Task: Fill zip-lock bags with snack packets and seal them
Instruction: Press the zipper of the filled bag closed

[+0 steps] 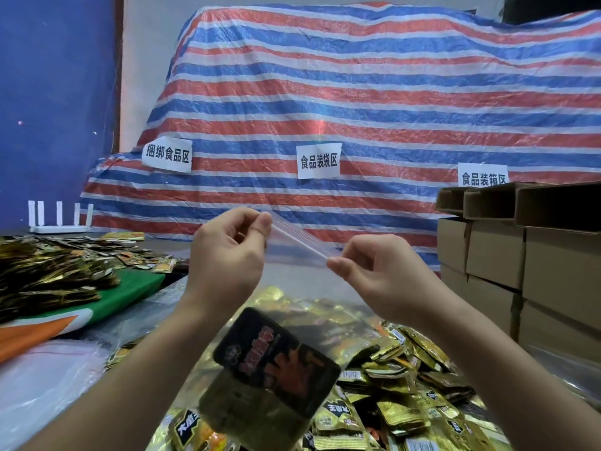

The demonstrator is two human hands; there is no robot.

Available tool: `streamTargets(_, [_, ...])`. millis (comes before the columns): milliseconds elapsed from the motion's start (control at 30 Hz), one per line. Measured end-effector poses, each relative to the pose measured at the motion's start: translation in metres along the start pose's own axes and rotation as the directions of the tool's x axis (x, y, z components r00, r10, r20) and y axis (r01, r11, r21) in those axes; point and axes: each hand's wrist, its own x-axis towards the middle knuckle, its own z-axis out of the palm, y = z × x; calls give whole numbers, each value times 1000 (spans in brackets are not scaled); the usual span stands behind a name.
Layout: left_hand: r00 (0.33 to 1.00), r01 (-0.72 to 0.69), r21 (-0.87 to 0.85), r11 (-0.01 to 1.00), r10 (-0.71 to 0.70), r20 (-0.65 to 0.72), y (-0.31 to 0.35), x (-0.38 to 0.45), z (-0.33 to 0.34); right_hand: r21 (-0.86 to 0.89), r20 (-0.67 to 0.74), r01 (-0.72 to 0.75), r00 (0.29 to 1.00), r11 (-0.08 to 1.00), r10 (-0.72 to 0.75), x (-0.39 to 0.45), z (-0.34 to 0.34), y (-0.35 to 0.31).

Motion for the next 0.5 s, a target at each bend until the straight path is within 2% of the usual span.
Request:
streamTargets(200, [999,-45,85,995,45,4,-1,-6,11,-17,0,36,999,999,-36,-15,-2,14])
streamTargets(367, [998,15,-10,1000,-14,61,0,-5,32,-150,84,-7,996,989,20,-20,-12,22])
streamTargets(500, [994,-20,-64,998,27,109,11,0,54,-254,75,-31,996,967,52,-24,-23,28])
